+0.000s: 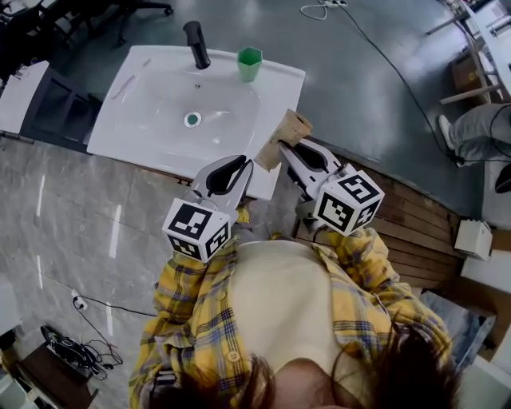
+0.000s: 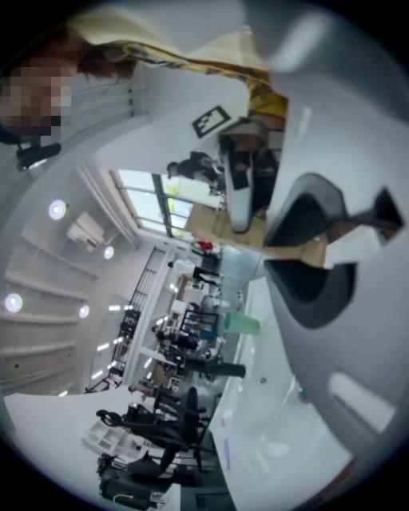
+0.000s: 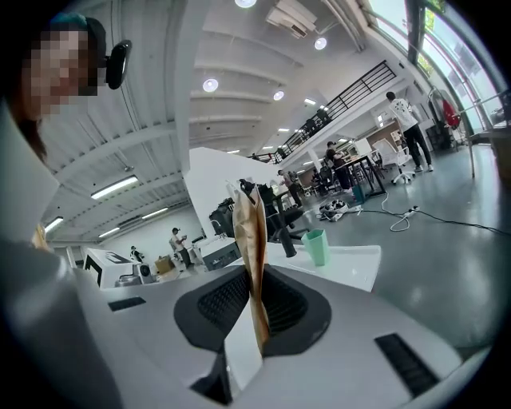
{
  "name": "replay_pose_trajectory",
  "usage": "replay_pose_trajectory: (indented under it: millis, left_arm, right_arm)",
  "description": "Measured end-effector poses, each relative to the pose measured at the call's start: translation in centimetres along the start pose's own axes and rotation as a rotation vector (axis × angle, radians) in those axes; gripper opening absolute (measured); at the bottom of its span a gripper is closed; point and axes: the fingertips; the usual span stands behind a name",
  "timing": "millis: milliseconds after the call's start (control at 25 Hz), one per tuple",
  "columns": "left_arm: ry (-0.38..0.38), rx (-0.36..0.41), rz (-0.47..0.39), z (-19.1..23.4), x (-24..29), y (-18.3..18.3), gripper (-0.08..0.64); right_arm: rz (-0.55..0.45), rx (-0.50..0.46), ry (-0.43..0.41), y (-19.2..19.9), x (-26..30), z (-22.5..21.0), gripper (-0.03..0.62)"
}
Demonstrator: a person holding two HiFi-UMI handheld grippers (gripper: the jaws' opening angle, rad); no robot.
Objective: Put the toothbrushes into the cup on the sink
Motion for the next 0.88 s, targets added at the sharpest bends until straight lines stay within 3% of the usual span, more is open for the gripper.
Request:
replay_pose_trajectory:
  millis: [440, 880]
  left_arm:
    - [0.104, 0.075, 0.029, 3.1, 1.6, -1.0, 0.08]
    - [0.063, 0.098, 0.071, 4.6, 5.0, -1.3, 0.117]
  right_arm:
    - [-0.011, 0.075, 0.041, -0.9, 3.9, 0.2, 0.048]
    - [0.028, 0.096, -0.023, -2.3, 6.3, -1.7, 0.048]
Point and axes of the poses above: the fingertips, and each gripper's own axes: x forward along the fingers, z to its left, y out of its underside, and after that the axes turned 7 degrees about y, right-handed
